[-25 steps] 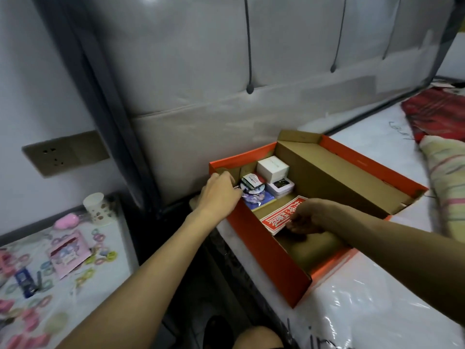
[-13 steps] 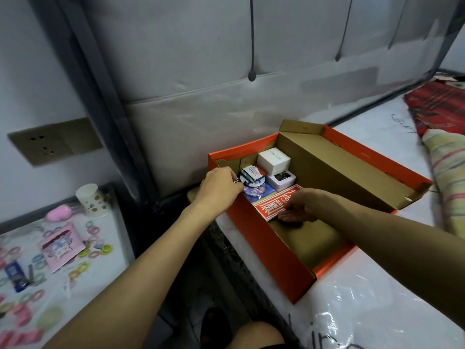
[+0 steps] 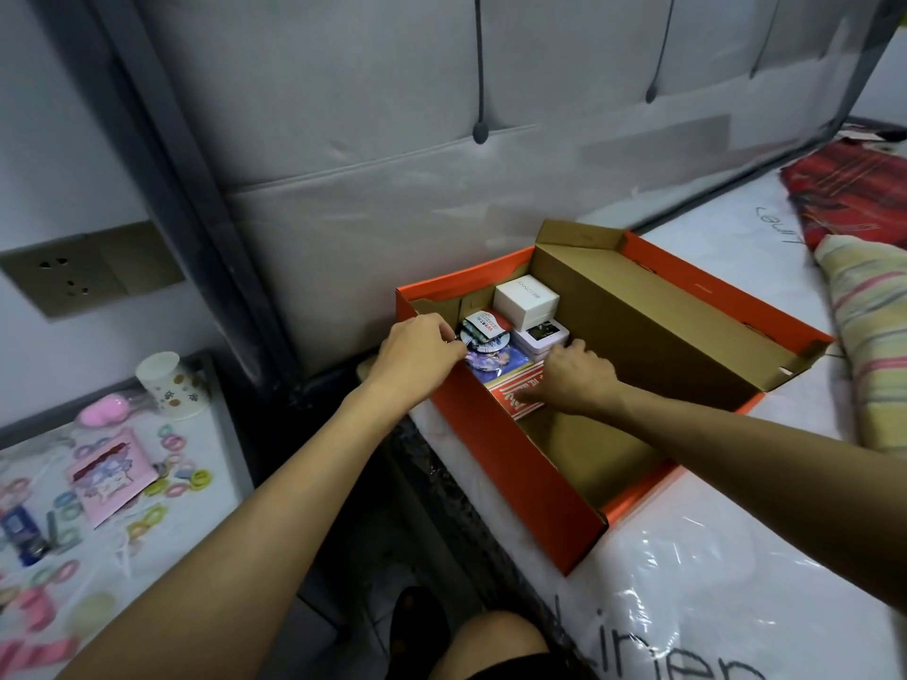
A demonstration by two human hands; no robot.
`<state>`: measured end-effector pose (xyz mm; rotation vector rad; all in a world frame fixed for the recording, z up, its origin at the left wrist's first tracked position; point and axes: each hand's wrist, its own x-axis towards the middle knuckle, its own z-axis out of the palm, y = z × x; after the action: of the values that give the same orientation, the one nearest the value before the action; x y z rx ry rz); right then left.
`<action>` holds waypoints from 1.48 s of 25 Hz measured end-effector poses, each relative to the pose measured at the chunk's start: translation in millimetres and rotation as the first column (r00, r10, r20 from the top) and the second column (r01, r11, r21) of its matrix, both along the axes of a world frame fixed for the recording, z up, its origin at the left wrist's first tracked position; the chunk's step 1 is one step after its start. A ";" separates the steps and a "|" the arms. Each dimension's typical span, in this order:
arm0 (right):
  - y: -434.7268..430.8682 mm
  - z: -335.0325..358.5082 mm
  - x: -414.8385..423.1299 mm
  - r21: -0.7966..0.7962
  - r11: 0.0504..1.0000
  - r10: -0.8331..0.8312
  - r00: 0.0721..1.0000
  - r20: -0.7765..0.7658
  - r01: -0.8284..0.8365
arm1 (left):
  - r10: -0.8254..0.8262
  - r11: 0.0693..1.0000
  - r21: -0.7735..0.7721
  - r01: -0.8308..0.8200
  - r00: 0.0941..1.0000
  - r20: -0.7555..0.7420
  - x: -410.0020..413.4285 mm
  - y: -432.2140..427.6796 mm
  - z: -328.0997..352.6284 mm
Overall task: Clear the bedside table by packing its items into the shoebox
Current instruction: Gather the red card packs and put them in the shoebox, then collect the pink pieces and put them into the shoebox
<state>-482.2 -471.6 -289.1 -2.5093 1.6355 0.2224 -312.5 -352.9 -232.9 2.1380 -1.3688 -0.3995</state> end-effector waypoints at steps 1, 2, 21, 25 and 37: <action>-1.8 -5.3 3.9 0.056 0.998 0.034 0.999 -0.019 -0.033 | -0.002 1.000 0.001 0.002 1.000 0.000 0.3 -0.3 -0.3; -3.6 -8.7 7.4 0.134 0.989 0.061 0.997 -0.041 -0.055 | -0.003 1.000 0.001 0.003 1.000 0.001 1.1 -0.3 -0.7; 149.6 128.4 91.5 -0.174 0.923 0.386 0.813 0.437 -0.344 | 0.096 0.992 -0.060 -0.115 0.962 -0.255 57.8 142.8 45.5; 229.2 115.8 150.3 -0.027 0.864 0.454 0.756 0.473 -0.502 | 0.258 0.958 -0.030 -0.284 0.907 -0.332 106.2 244.7 44.2; 357.5 -22.3 340.2 0.202 0.691 0.604 0.708 0.367 -0.694 | 0.730 0.683 0.145 -0.716 0.662 -0.173 273.7 454.7 -85.4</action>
<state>-142.0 -114.1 -311.4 -2.5904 0.4770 0.1827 -38.9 101.8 -318.3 2.3948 -0.2940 -0.3309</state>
